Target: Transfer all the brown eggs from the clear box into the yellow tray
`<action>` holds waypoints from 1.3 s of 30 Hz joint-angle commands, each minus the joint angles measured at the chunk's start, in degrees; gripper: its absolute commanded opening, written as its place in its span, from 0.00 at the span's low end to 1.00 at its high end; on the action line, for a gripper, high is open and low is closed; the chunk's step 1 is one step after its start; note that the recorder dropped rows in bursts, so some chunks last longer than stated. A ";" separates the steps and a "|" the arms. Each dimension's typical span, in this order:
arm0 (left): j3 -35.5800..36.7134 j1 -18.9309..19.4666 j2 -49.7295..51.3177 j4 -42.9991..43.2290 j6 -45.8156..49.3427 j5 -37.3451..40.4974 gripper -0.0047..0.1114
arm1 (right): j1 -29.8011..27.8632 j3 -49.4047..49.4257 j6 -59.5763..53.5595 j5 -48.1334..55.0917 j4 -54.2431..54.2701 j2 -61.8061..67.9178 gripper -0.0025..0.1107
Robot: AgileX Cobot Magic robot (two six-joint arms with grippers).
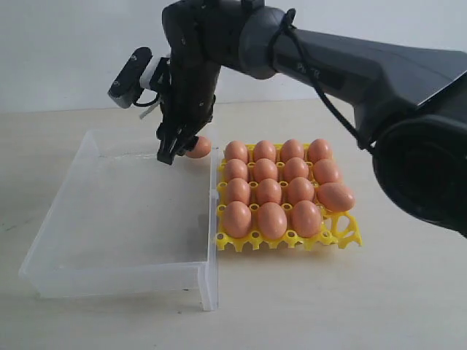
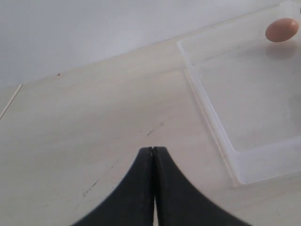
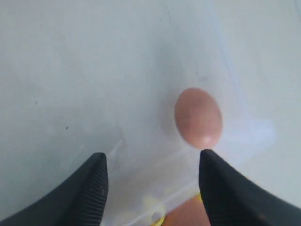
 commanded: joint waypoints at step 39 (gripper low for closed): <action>-0.23 -0.11 -0.35 0.00 -0.35 -0.43 0.04 | -0.74 -1.31 16.83 -10.55 -7.80 7.84 0.51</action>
